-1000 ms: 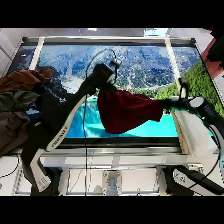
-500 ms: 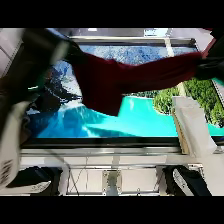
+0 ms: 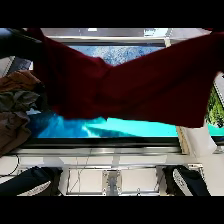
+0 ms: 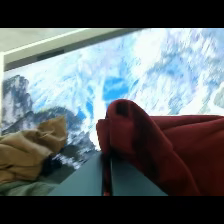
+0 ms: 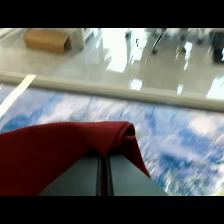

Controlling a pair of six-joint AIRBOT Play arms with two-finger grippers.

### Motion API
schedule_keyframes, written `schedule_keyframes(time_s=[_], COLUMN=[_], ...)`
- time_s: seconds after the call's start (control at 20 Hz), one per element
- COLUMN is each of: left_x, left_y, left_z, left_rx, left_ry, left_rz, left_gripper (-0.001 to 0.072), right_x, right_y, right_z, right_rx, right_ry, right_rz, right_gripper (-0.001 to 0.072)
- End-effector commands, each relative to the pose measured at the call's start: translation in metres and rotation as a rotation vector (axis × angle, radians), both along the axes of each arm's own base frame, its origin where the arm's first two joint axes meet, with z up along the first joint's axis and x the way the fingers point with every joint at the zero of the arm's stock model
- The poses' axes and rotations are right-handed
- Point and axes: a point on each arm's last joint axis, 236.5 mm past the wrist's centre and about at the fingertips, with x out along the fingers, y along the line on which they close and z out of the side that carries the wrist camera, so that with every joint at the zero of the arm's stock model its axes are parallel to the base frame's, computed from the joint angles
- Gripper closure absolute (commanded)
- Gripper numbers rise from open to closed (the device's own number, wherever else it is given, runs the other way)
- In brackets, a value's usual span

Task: Fold the shirts.

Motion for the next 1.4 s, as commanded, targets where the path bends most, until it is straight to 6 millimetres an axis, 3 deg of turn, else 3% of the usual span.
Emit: schedule_keyframes(time_s=[0.0, 0.2, 0.3, 0.45, 0.5, 0.55, 0.6, 0.65, 0.7, 0.75, 0.8, 0.9, 1.0, 1.1, 1.2, 1.25, 1.35], left_x=[0.042, 0.117, 0.146, 0.179, 0.188, 0.198, 0.207, 0.216, 0.225, 0.232, 0.236, 0.225, 0.192, 0.142, 0.094, 0.071, 0.027], left_y=[-0.001, 0.03, 0.041, 0.053, 0.055, 0.055, 0.055, 0.058, 0.063, 0.067, 0.073, 0.086, 0.112, 0.151, 0.184, 0.196, 0.203], left_z=[-0.075, -0.231, -0.299, -0.37, -0.382, -0.385, -0.378, -0.364, -0.34, -0.311, -0.273, -0.194, -0.126, -0.08, -0.061, -0.066, -0.107], left_rx=[0.178, 0.257, 0.244, 0.26, 0.269, 0.274, 0.273, 0.268, 0.272, 0.281, 0.28, 0.25, 0.233, 0.155, 0.045, -0.017, -0.142], left_ry=[0.162, 0.447, 0.54, 0.582, 0.571, 0.536, 0.487, 0.434, 0.377, 0.319, 0.253, 0.14, 0.062, 0.043, 0.034, 0.051, 0.145], left_rz=[0.023, 0.103, 0.116, 0.11, 0.106, 0.112, 0.12, 0.142, 0.169, 0.188, 0.211, 0.258, 0.299, 0.395, 0.454, 0.471, 0.488], left_gripper=[0.0696, 0.0696, 0.0695, 0.0695, 0.069, 0.0627, 0.0424, 0.0265, 0.0239, 0.0239, 0.024, 0.024, 0.024, 0.0241, 0.0241, 0.0241, 0.0241], right_x=[0.035, 0.079, 0.098, 0.127, 0.137, 0.147, 0.158, 0.167, 0.175, 0.181, 0.185, 0.185, 0.17, 0.142, 0.107, 0.09, 0.059], right_y=[0.012, 0.007, 0.007, 0.014, 0.017, 0.019, 0.02, 0.019, 0.015, 0.013, 0.008, -0.003, -0.028, -0.061, -0.097, -0.112, -0.138], right_z=[-0.102, -0.242, -0.295, -0.36, -0.374, -0.383, -0.386, -0.382, -0.372, -0.362, -0.35, -0.323, -0.299, -0.284, -0.279, -0.278, -0.279], right_rx=[0.079, 0.098, 0.111, 0.105, 0.099, 0.095, 0.107, 0.118, 0.138, 0.146, 0.151, 0.145, 0.081, 0.069, 0.054, 0.04, 0.036], right_ry=[0.299, 0.547, 0.601, 0.641, 0.632, 0.612, 0.579, 0.537, 0.489, 0.455, 0.432, 0.413, 0.424, 0.472, 0.551, 0.59, 0.664], right_rz=[0.065, 0.015, -0.017, -0.056, -0.07, -0.086, -0.107, -0.127, -0.153, -0.163, -0.169, -0.163, -0.161, -0.202, -0.258, -0.284, -0.337], right_gripper=[0.0687, 0.0686, 0.0686, 0.0685, 0.0684, 0.0677, 0.066, 0.0577, 0.0404, 0.0313, 0.0313, 0.0314, 0.0321, 0.0321, 0.0321, 0.0321, 0.0321])
